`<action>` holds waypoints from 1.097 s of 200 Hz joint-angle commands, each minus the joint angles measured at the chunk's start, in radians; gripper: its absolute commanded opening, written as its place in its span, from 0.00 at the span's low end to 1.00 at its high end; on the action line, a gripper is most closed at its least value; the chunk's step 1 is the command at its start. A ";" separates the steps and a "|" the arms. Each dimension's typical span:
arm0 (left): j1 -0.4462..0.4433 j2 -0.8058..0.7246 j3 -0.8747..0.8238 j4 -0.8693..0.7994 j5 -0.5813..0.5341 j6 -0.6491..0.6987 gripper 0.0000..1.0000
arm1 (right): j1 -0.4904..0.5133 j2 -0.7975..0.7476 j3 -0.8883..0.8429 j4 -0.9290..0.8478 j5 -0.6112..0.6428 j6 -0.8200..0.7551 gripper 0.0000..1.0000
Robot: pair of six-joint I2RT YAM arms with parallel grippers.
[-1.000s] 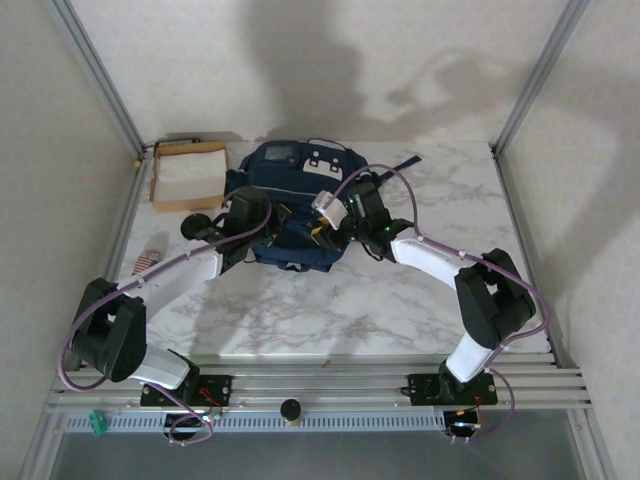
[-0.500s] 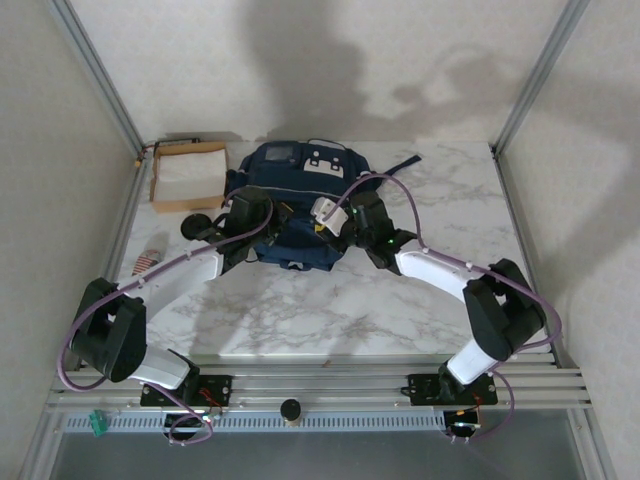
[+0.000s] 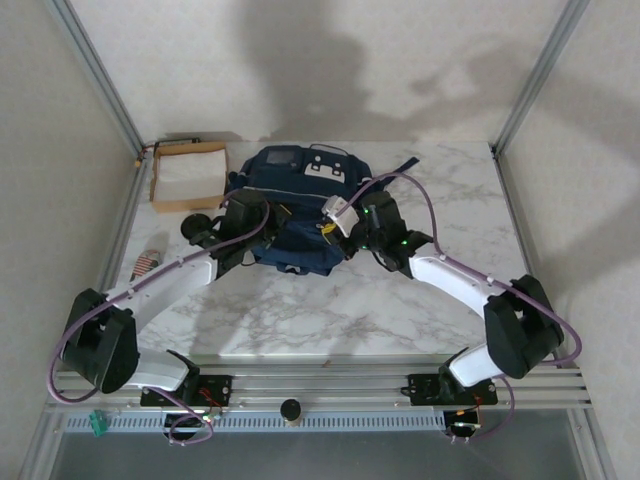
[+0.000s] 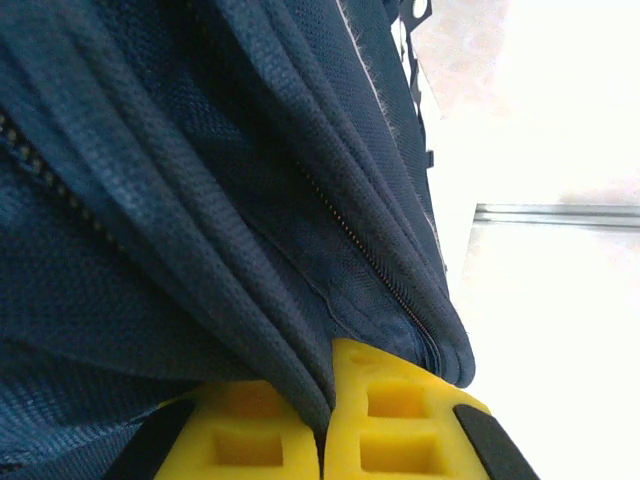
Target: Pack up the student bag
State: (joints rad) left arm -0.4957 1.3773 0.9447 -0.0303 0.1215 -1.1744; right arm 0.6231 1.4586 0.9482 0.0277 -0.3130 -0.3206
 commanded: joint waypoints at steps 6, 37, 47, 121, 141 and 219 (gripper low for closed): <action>0.058 -0.069 -0.007 0.032 -0.051 0.065 0.00 | -0.027 -0.075 -0.032 -0.139 -0.008 0.137 0.00; 0.153 -0.075 -0.010 -0.003 -0.013 0.106 0.00 | -0.070 -0.107 -0.044 -0.246 0.064 0.214 0.00; 0.191 -0.080 -0.022 0.007 0.017 0.119 0.00 | -0.084 -0.122 -0.053 -0.255 0.095 0.247 0.00; 0.162 -0.135 -0.090 0.103 0.175 0.079 0.28 | 0.035 -0.029 0.015 -0.194 -0.038 0.323 0.00; 0.049 -0.201 -0.160 0.136 0.094 -0.032 0.47 | 0.058 -0.025 0.004 -0.153 -0.054 0.343 0.00; -0.231 -0.092 -0.218 0.302 -0.135 -0.406 0.40 | 0.096 -0.020 -0.014 -0.123 -0.048 0.333 0.00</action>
State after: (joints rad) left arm -0.6853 1.2503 0.7086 0.2138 0.0998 -1.4525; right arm 0.7002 1.4506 0.9405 -0.1200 -0.3222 0.0124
